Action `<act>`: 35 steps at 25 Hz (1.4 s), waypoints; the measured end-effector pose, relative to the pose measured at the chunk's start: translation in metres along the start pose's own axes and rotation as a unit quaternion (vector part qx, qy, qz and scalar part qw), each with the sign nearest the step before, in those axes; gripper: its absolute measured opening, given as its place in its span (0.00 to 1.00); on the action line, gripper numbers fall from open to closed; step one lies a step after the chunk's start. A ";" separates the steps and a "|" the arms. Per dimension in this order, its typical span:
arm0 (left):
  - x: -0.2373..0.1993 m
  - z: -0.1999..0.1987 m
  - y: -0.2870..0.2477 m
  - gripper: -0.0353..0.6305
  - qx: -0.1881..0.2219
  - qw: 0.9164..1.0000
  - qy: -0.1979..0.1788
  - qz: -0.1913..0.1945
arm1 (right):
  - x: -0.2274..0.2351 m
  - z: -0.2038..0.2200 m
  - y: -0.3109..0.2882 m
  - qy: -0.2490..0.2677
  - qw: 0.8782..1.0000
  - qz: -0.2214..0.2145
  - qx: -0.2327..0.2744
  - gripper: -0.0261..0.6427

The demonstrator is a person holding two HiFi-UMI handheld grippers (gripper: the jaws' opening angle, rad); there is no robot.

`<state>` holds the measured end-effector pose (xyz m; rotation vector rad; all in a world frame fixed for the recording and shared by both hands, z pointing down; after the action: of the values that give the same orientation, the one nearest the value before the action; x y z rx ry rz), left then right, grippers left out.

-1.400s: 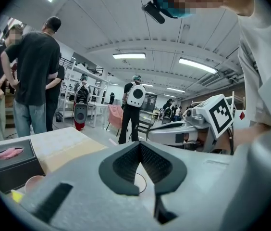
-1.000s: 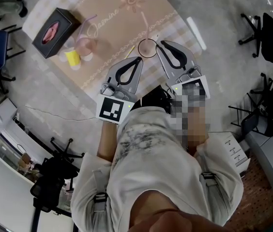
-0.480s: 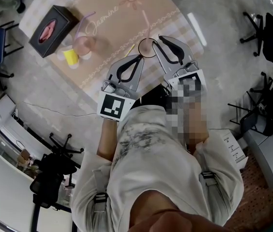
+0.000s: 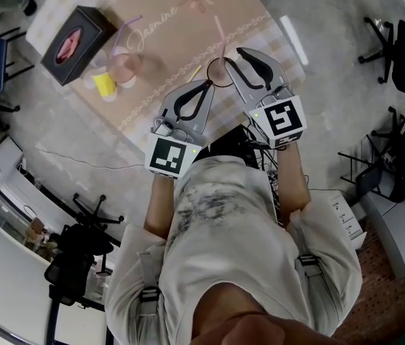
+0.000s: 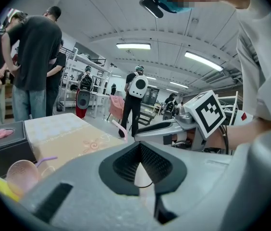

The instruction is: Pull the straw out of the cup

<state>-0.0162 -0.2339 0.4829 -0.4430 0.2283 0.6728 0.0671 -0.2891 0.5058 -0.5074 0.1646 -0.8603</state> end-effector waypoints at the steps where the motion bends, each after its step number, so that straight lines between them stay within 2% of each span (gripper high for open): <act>1: -0.001 0.000 -0.001 0.06 0.000 1.000 0.000 0.000 | 0.000 0.001 -0.002 0.000 1.000 -0.002 -0.002 0.24; 22: -0.007 0.009 -0.010 0.06 -0.010 1.000 0.013 -0.002 | 0.004 0.017 -0.030 -0.008 0.999 -0.034 -0.020 0.29; 30: -0.006 0.011 -0.007 0.06 -0.012 1.000 0.013 -0.002 | 0.003 0.020 -0.036 -0.010 0.999 -0.041 -0.020 0.25; 35: -0.004 0.013 -0.004 0.06 -0.020 1.000 0.012 -0.001 | 0.003 0.020 -0.036 -0.013 0.999 -0.042 -0.017 0.16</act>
<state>-0.0160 -0.2329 0.4966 -0.4894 0.2365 0.6709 0.0514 -0.3031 0.5409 -0.5602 0.1356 -0.9337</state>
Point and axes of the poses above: the fingertips, and each gripper's own axes: y backward along the fingers, x to its right, z out of its underside, the point moved 4 cm from there along y, backward along the fingers, and after that the axes turned 5 degrees about y, right-handed, at the moved point
